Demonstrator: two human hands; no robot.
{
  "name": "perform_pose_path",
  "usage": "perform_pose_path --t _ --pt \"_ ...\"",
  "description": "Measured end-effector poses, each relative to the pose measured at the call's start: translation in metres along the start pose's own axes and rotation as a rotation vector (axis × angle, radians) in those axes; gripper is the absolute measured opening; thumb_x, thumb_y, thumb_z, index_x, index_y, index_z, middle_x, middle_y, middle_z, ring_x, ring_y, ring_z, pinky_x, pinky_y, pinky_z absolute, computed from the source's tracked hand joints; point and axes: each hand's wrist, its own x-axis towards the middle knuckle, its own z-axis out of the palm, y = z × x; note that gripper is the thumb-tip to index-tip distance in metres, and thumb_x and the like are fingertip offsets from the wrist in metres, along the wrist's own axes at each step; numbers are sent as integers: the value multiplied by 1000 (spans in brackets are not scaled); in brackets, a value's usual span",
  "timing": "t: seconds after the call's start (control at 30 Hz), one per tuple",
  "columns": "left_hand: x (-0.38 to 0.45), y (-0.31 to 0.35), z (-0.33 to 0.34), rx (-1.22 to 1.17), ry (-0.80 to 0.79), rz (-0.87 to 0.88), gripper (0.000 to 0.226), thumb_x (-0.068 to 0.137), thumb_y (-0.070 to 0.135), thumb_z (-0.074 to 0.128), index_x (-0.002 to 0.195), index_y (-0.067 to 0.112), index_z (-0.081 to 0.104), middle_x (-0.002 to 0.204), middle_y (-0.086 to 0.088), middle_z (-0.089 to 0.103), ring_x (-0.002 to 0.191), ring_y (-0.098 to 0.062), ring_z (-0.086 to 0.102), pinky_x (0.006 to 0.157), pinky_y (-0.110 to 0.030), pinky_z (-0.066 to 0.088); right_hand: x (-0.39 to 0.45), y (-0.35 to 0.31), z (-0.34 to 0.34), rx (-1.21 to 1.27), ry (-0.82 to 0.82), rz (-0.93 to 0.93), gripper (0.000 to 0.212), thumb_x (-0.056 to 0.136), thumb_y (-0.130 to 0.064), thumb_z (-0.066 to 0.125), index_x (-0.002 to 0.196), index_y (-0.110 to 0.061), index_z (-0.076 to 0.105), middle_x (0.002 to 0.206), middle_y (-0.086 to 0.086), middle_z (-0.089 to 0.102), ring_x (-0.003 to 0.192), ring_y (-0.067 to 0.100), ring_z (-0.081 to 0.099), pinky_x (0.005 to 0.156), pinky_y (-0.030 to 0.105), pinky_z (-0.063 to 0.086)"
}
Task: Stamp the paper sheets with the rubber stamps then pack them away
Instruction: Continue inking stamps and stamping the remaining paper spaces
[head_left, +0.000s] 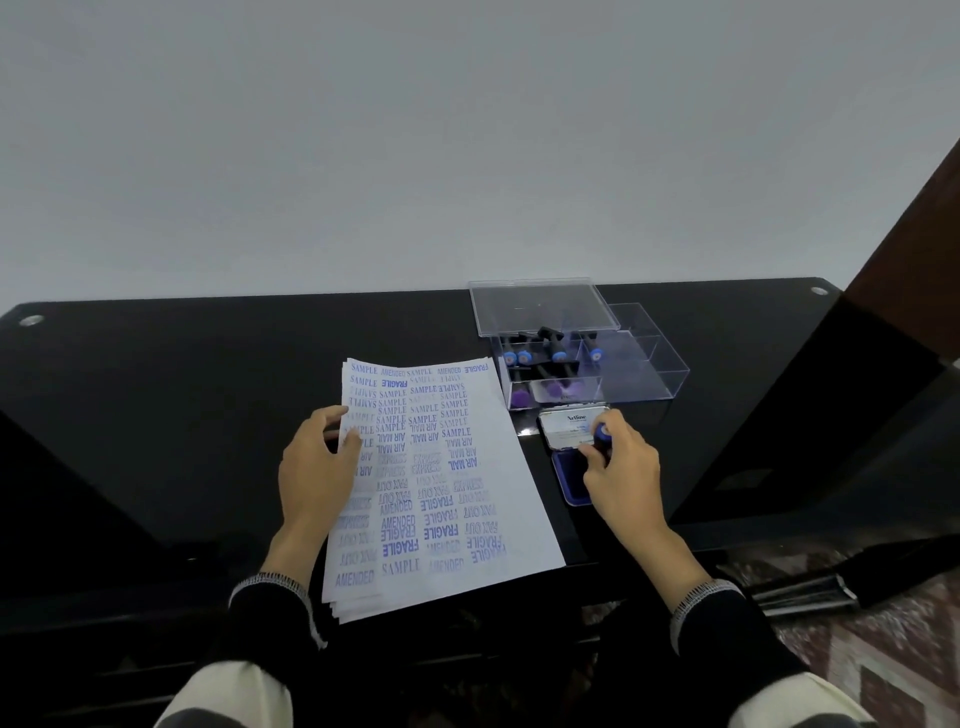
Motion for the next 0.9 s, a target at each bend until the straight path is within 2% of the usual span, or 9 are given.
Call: perform_pose_path --t 0.13,0.23,0.37,0.5,0.67,0.8,0.9 --pt "-1 -2 1 10 5 15 33 93 23 60 125 16 57 121 2 62 104 -10 59 85 -30 47 -1 -3 1 -130 -17 -58 23 82 2 62 87 -12 45 82 3 53 75 20 49 61 28 37" --pt "-1 -2 1 32 4 18 32 94 23 59 125 16 57 122 1 61 103 -9 58 84 -28 45 -5 -5 4 -192 10 -96 21 82 5 61 86 -9 46 82 6 54 76 22 47 59 30 38" --pt "-1 -4 2 42 1 34 31 94 23 59 124 16 58 121 1 61 102 -8 57 83 -29 46 -2 -1 2 -99 -4 -17 24 84 1 61 88 -15 43 87 3 56 80 20 49 64 28 36" --pt "-1 -4 2 48 4 33 31 94 24 59 124 17 58 119 1 61 101 -6 56 80 -27 44 1 2 1 28 -8 40 28 83 1 63 85 -18 42 82 3 57 77 24 55 61 32 41" --pt "-1 -5 2 54 3 34 30 94 25 59 123 18 58 119 1 61 99 -5 54 81 -27 44 3 2 -2 88 2 77 26 83 0 64 84 -15 44 80 3 57 70 18 56 54 16 35" --pt "-1 -4 3 51 -3 25 30 94 24 59 123 17 58 120 1 60 99 -4 54 80 -26 43 -2 0 3 -71 -8 -14 28 82 3 62 83 -15 40 84 5 56 76 22 50 60 27 35" --pt "0 -4 3 60 -8 22 30 94 24 59 123 18 58 121 0 60 99 -4 53 79 -25 43 -4 -2 4 -141 -4 -54 26 82 3 61 84 -13 40 86 5 55 78 21 48 62 30 36"
